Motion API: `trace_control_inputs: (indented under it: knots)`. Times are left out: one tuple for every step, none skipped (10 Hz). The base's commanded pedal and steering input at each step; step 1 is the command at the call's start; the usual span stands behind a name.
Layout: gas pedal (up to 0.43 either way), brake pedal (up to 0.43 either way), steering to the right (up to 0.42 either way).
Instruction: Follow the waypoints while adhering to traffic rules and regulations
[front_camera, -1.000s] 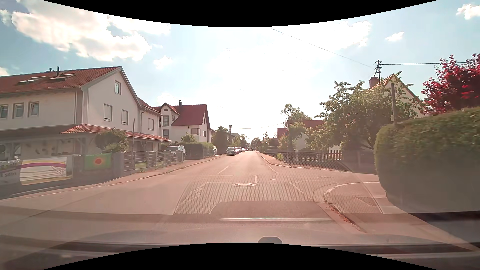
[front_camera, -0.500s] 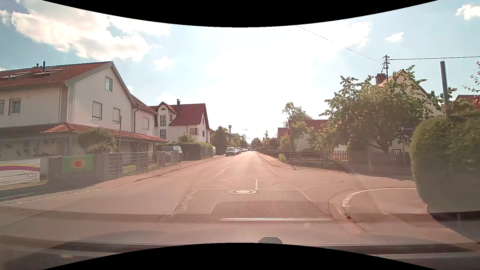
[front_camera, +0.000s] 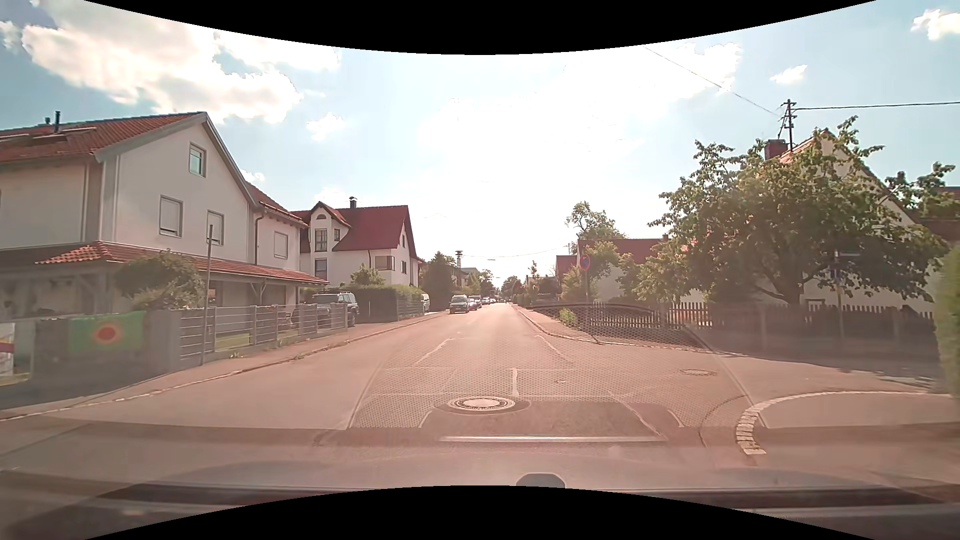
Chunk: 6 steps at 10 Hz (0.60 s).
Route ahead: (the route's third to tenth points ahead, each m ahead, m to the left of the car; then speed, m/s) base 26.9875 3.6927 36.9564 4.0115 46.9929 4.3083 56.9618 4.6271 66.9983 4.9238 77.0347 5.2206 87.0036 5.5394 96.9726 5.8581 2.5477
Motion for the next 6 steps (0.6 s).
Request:
trace_control_inputs:
  knots:
    - [0.0,0.122,0.001]
    - [0.0,0.134,0.001]
    - [0.0,0.14,0.001]
    - [0.0,0.146,0.001]
    - [0.0,0.146,0.001]
    - [0.0,0.146,0.001]
